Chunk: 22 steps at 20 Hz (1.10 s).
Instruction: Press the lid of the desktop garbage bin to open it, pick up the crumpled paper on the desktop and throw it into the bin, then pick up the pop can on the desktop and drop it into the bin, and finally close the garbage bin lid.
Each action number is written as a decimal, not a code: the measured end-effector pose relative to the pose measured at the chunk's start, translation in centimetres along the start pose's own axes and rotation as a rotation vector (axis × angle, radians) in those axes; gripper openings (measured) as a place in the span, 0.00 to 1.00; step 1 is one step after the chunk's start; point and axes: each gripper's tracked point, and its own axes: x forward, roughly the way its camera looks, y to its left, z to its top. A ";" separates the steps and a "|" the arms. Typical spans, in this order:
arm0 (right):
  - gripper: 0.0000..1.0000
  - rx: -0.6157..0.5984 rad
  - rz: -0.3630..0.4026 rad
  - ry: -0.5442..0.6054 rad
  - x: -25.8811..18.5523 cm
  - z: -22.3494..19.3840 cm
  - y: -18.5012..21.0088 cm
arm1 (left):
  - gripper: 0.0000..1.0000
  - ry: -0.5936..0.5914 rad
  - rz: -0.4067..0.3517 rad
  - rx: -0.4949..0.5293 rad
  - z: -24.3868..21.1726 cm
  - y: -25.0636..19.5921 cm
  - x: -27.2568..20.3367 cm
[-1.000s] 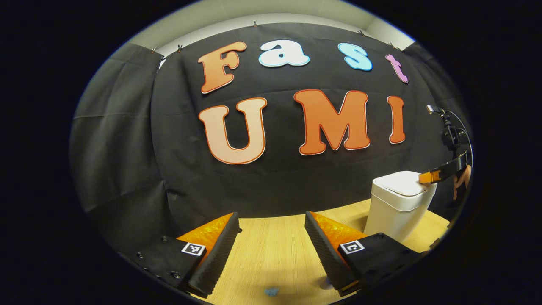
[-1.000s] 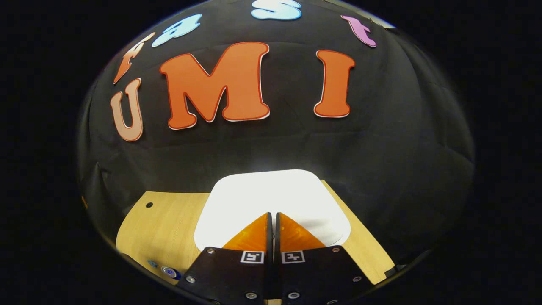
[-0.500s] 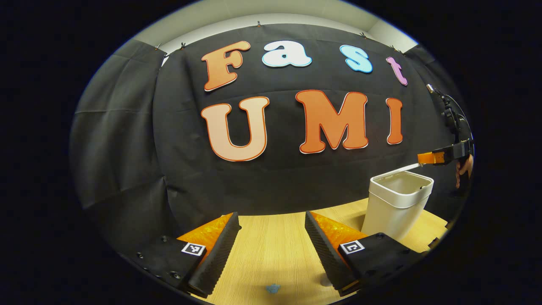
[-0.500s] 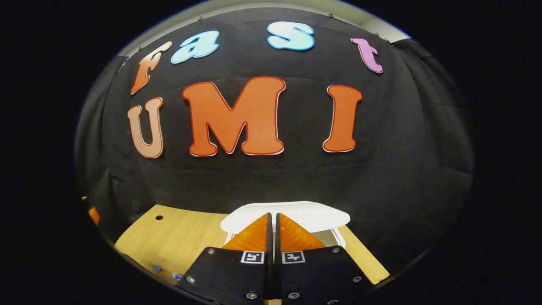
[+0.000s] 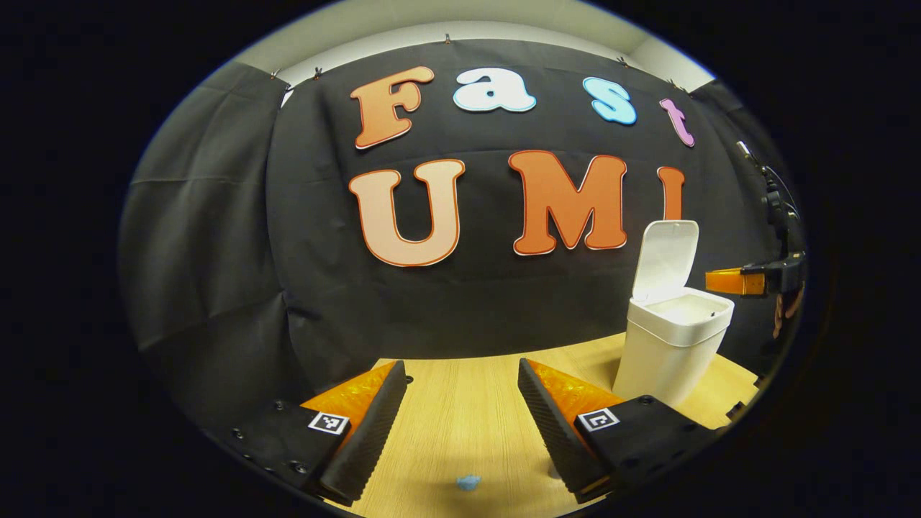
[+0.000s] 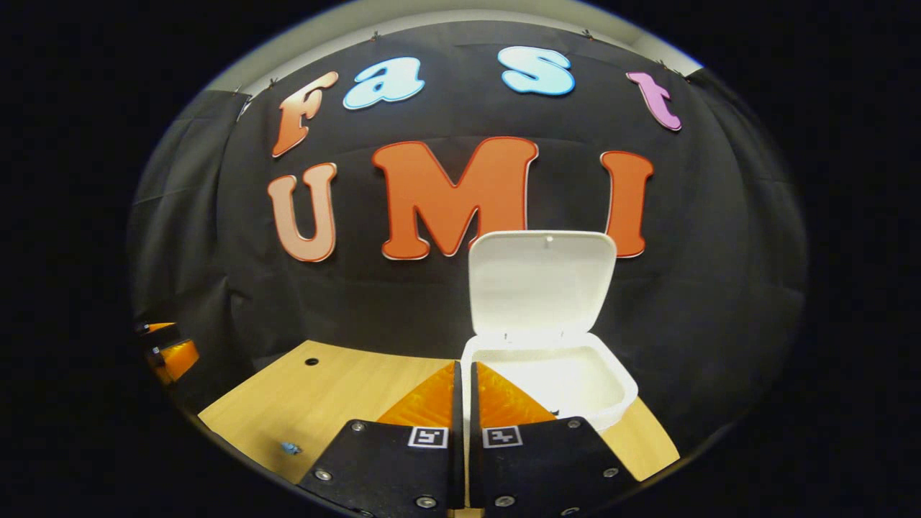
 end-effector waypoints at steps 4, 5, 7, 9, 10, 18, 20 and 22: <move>0.29 -0.016 0.064 0.034 -0.7 -2.4 2.9 | 0.99 0.018 0.004 0.003 -0.7 0.3 -0.5; 0.35 -0.017 0.078 0.043 -0.8 -2.9 3.5 | 0.99 0.022 0.007 0.001 -0.8 0.3 -0.6; 0.51 -0.013 0.111 0.064 -1.0 -4.0 4.7 | 0.99 0.034 0.015 -0.004 -1.2 0.7 -0.8; 0.59 -0.008 0.149 0.087 -1.2 -5.4 5.9 | 1.00 0.050 0.023 -0.011 -1.8 0.9 -1.0; 0.71 -0.010 0.164 0.098 -1.2 -6.0 6.3 | 0.99 0.061 0.027 -0.015 -2.1 0.9 -1.0; 0.94 -0.059 0.313 0.219 -1.8 -11.2 10.3 | 0.98 0.196 0.071 -0.065 -5.8 1.0 -1.8; 0.94 -0.072 0.358 0.245 -2.2 -12.6 11.3 | 1.00 0.224 0.079 -0.069 -6.8 0.9 -2.0; 0.94 -0.086 0.395 0.268 -2.8 -14.3 12.0 | 0.99 0.262 0.081 -0.086 -8.0 0.8 -2.2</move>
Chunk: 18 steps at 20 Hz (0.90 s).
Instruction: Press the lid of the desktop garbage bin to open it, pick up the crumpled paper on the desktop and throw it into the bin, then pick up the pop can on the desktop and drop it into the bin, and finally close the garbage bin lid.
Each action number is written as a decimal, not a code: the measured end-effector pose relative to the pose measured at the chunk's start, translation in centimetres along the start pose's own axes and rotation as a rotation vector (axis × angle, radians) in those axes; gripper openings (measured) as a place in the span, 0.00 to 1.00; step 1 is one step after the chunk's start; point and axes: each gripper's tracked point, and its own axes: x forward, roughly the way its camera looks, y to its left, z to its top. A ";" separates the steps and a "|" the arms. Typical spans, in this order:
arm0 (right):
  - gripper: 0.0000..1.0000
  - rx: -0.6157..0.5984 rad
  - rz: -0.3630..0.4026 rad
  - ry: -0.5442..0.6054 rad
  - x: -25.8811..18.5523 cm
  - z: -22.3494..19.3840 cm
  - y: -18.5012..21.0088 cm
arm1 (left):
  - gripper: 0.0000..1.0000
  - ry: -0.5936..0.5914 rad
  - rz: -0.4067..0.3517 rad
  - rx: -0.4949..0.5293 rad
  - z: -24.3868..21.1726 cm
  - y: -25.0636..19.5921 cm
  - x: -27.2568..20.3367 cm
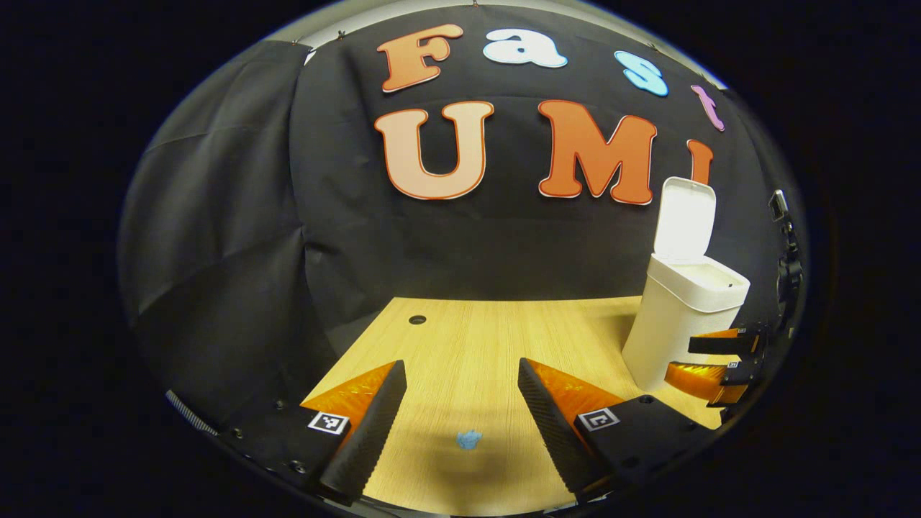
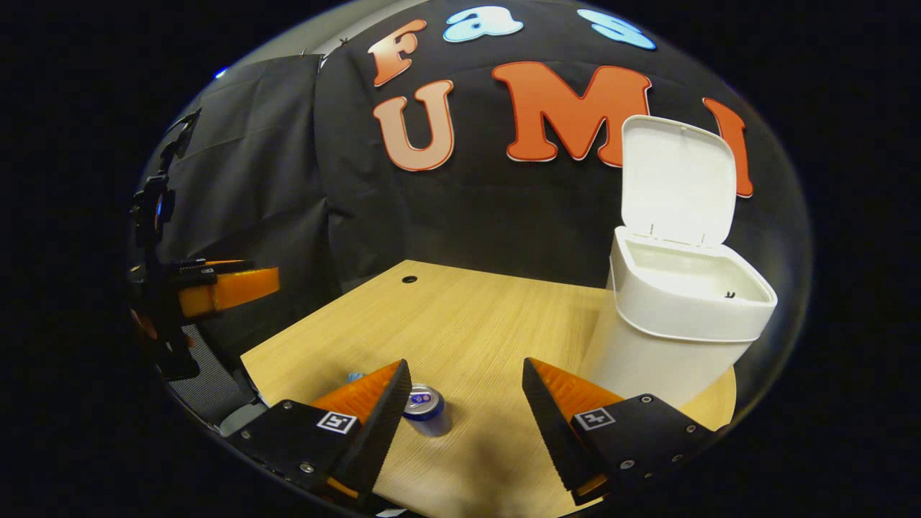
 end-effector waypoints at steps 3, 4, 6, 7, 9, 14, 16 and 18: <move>0.94 -0.024 0.037 0.060 0.3 -1.8 1.5 | 0.97 0.089 0.000 -0.039 -2.6 0.0 0.3; 0.95 -0.030 0.046 0.066 0.5 -2.0 2.0 | 1.00 0.118 -0.006 -0.048 -3.7 -0.1 0.5; 0.95 -0.040 0.054 0.086 1.2 -2.7 2.9 | 1.00 0.179 -0.022 -0.051 -5.4 -0.2 1.3; 0.95 -0.046 0.051 0.101 1.4 -3.2 3.2 | 1.00 0.208 -0.033 -0.046 -6.2 -0.2 1.7; 0.96 -0.066 0.046 0.125 2.1 -4.2 3.7 | 0.97 0.266 -0.055 -0.034 -8.2 -0.2 2.8; 0.98 -0.066 0.011 0.221 3.9 -7.7 3.9 | 1.00 0.407 -0.115 0.024 -13.3 -0.6 5.9; 0.98 -0.069 -0.003 0.246 4.3 -8.3 3.9 | 1.00 0.458 -0.138 0.051 -15.0 -0.6 6.8; 0.98 -0.063 -0.013 0.268 4.6 -9.0 4.0 | 0.97 0.512 -0.167 0.059 -16.7 -1.1 7.6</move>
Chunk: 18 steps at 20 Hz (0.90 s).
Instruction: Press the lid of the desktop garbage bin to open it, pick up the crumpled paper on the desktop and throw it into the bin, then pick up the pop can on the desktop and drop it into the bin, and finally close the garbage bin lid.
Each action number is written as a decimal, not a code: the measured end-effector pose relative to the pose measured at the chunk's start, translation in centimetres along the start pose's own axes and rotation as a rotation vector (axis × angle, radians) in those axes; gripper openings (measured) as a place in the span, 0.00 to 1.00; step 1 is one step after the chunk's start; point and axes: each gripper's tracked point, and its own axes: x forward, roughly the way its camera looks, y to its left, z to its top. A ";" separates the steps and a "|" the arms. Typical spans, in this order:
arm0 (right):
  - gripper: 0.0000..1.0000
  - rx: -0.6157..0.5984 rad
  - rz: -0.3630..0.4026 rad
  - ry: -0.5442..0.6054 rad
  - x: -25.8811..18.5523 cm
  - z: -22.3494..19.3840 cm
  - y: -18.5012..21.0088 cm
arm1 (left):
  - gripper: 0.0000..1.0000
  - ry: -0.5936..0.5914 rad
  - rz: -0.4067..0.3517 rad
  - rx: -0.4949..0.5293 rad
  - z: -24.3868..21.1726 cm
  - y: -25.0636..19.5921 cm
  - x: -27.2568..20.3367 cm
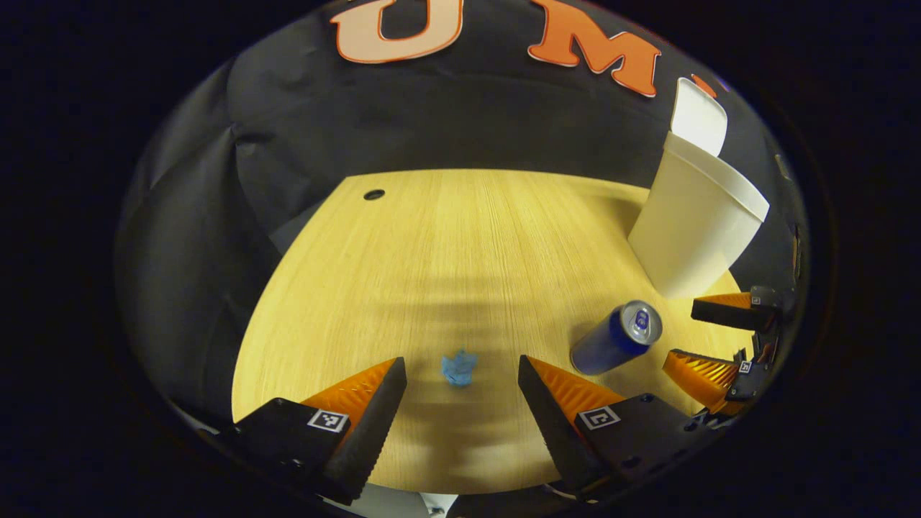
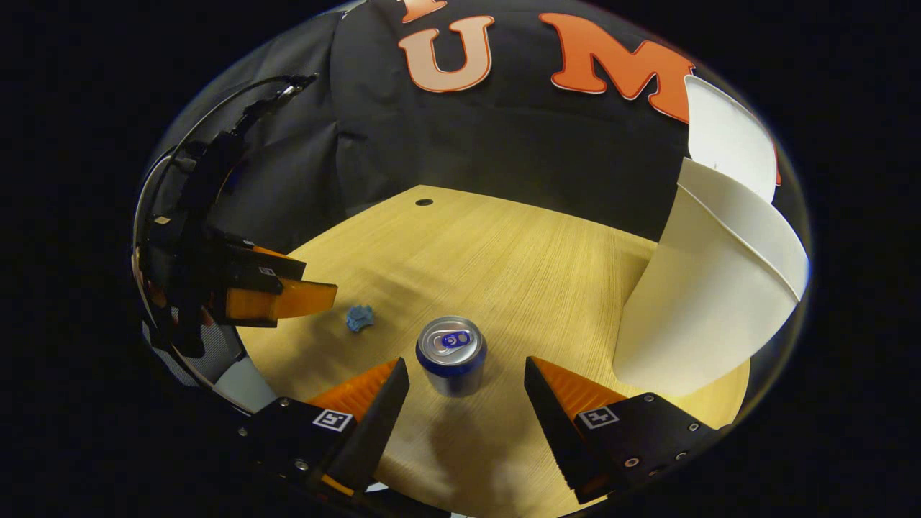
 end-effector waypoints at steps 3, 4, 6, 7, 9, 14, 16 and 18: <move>0.98 0.014 -0.010 0.033 -0.1 -0.3 -0.2 | 1.00 0.074 -0.042 0.012 -0.9 -0.4 2.0; 0.98 0.015 -0.015 0.042 0.0 -0.3 -0.3 | 0.98 0.085 -0.041 0.028 -1.0 -0.3 2.8; 0.98 0.013 -0.024 0.058 -0.2 -0.2 -0.3 | 0.98 0.123 -0.047 0.065 -1.0 0.1 4.1; 0.98 0.011 -0.024 0.066 -0.2 -0.4 -0.2 | 0.98 0.144 -0.051 0.076 -0.9 0.2 4.6; 0.98 0.005 -0.021 0.089 -0.4 -0.6 -0.2 | 1.00 0.179 -0.042 0.093 -0.2 0.8 5.5; 0.98 0.004 -0.009 0.117 -0.3 -0.8 -0.1 | 1.00 0.265 -0.001 0.106 3.6 2.9 7.2; 0.98 0.021 0.003 0.124 -0.4 -0.8 0.0 | 0.99 0.295 -0.003 0.105 5.8 3.5 7.4; 0.98 0.036 0.011 0.129 -0.5 -0.6 0.0 | 0.92 0.324 -0.003 0.097 8.4 4.2 7.6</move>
